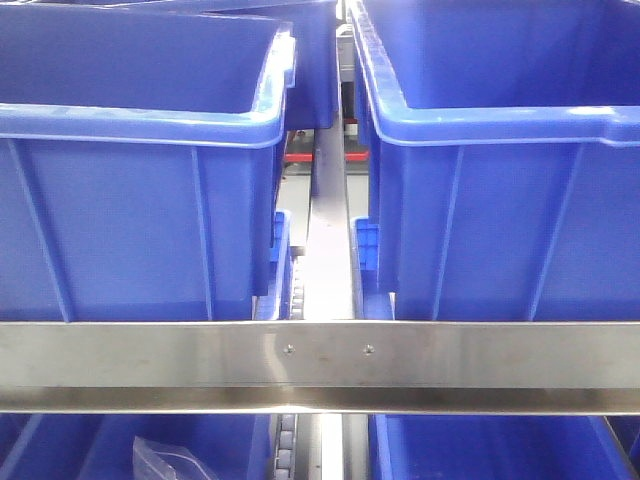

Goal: Place yellow foam block on left shelf second layer

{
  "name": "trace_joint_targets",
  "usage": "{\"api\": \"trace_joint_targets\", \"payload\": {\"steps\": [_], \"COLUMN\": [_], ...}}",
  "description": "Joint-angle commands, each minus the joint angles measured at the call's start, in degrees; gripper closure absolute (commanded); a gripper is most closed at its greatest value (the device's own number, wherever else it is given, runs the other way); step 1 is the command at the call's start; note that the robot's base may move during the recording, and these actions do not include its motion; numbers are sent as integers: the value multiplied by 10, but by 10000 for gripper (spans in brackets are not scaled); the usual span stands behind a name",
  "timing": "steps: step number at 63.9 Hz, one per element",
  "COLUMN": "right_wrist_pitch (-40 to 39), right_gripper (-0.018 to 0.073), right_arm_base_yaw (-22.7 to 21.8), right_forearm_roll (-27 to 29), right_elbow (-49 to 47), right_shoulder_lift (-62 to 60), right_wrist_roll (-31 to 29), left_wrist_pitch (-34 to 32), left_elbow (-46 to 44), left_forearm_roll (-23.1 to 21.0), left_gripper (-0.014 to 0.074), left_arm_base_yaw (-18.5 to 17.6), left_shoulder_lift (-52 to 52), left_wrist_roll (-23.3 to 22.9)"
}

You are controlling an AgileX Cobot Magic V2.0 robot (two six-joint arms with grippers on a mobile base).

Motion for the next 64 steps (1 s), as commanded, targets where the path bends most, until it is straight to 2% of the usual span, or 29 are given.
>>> {"api": "trace_joint_targets", "payload": {"steps": [1, 10, 23, 30, 33, 64], "right_wrist_pitch": [-58, -110, -128, -176, -157, -159], "right_gripper": [531, 531, 531, 531, 531, 531], "right_arm_base_yaw": [-3, -3, -3, -3, -3, -3], "right_forearm_roll": [23, 33, 33, 33, 33, 33], "right_elbow": [-4, 24, 83, 127, 125, 125], "right_shoulder_lift": [4, -11, -38, -56, -54, -54], "right_wrist_roll": [-10, -48, -47, -46, -43, -43], "left_wrist_pitch": [-47, -47, -47, -47, -47, -47], "left_elbow": [13, 13, 13, 13, 13, 13], "left_forearm_roll": [-3, -3, -3, -3, -3, -3], "left_gripper": [460, 460, 460, 460, 460, 460], "left_arm_base_yaw": [-1, -1, -1, -1, -1, -1], "left_shoulder_lift": [-10, -10, -10, -10, -10, -10], "left_wrist_roll": [-3, -3, -3, -3, -3, -3]}}
